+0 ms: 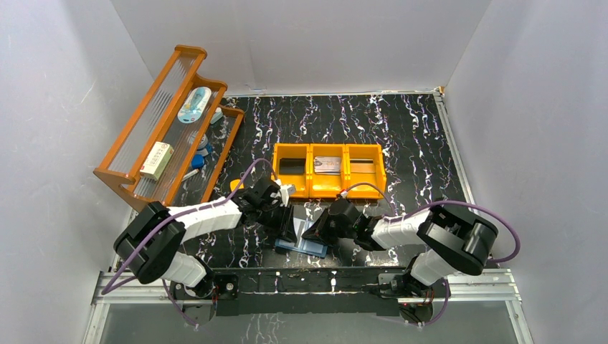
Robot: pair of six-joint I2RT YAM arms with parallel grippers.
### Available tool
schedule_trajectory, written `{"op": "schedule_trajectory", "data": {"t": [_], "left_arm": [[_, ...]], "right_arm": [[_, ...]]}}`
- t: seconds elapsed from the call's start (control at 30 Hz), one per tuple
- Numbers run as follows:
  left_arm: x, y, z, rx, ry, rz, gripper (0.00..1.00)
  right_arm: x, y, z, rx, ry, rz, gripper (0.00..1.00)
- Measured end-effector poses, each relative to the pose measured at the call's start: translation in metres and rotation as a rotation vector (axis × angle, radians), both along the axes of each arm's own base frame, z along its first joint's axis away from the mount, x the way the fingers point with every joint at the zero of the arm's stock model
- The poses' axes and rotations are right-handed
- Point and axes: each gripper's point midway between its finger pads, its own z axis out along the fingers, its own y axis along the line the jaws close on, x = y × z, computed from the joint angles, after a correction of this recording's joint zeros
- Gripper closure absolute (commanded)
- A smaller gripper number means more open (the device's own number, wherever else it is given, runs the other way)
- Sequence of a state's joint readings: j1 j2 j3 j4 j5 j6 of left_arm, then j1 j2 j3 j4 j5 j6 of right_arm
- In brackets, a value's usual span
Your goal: Take the credit cards out of the card holder
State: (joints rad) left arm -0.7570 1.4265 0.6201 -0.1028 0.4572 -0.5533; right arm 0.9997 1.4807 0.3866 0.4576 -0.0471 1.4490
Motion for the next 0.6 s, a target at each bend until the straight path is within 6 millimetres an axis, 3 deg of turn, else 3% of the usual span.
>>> {"op": "schedule_trajectory", "data": {"t": [0.17, 0.37, 0.5, 0.6], "left_arm": [[0.003, 0.005, 0.005, 0.016, -0.037, 0.032, 0.64], [0.016, 0.01, 0.014, 0.046, -0.101, 0.075, 0.64], [0.022, 0.003, 0.014, 0.043, -0.101, 0.073, 0.68], [0.02, 0.001, 0.002, 0.059, -0.06, 0.066, 0.71]], "right_arm": [[-0.001, 0.0, 0.0, 0.005, 0.013, -0.007, 0.75], [-0.003, -0.003, 0.0, -0.006, 0.023, -0.009, 0.74], [-0.004, -0.006, 0.0, -0.015, 0.026, -0.011, 0.74], [-0.003, -0.007, 0.0, -0.017, 0.026, -0.012, 0.73]]}}
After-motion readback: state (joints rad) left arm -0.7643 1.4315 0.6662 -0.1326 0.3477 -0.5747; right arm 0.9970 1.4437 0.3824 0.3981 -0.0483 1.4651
